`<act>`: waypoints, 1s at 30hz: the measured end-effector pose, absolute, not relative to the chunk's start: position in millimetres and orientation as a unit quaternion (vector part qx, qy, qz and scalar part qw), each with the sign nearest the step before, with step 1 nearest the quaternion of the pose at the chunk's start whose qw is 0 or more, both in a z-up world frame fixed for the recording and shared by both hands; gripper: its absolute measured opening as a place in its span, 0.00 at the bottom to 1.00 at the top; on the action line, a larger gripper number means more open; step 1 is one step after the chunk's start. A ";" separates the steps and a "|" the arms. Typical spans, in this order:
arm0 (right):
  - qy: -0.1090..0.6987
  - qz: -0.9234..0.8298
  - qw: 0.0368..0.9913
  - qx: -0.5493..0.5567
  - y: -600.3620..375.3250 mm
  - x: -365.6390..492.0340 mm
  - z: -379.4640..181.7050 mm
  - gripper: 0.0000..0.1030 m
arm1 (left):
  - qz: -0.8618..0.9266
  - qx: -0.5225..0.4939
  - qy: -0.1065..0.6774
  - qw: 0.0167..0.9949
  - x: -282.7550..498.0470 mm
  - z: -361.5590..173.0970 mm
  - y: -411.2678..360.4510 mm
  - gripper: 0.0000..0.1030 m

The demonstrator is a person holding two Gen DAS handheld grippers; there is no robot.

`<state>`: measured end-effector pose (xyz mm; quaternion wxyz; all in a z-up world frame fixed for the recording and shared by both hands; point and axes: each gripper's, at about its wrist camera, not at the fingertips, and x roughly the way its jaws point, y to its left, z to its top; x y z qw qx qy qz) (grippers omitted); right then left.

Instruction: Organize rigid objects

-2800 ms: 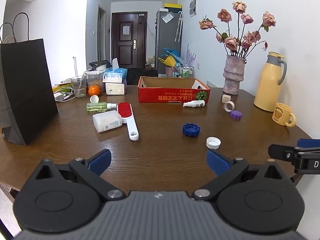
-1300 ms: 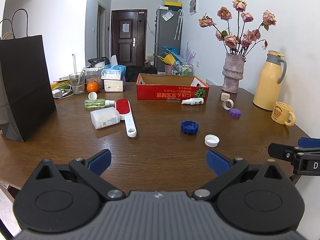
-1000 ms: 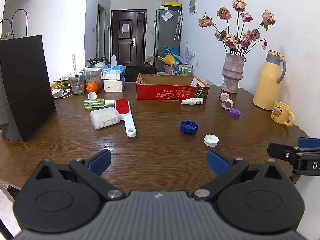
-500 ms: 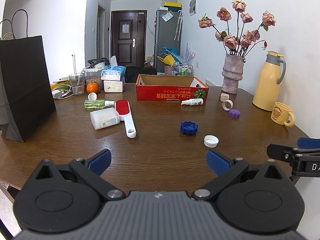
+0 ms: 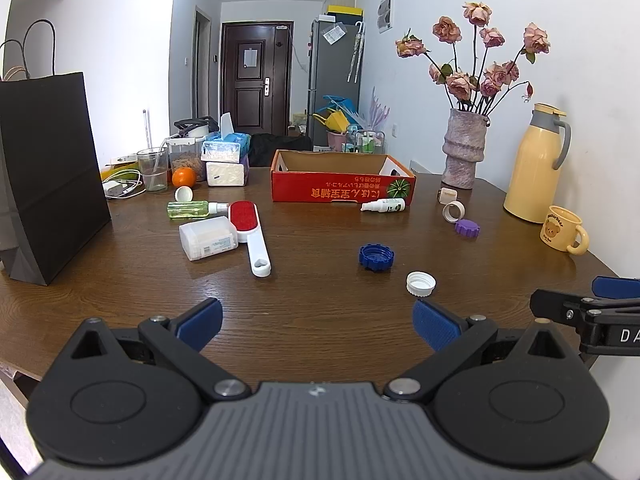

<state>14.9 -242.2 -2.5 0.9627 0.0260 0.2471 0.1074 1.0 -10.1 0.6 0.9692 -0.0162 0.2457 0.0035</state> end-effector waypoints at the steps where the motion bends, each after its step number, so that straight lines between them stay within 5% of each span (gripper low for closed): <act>1: 0.248 0.107 0.963 0.026 -242.8 15.3 -2.0 1.00 | 0.003 -0.016 0.246 0.969 1.0 1.2 -10.8 1.00; 30: 0.264 0.112 0.958 0.011 -229.2 58.4 -19.3 1.00 | 0.006 -0.028 0.271 0.962 50.6 -13.4 -4.4 1.00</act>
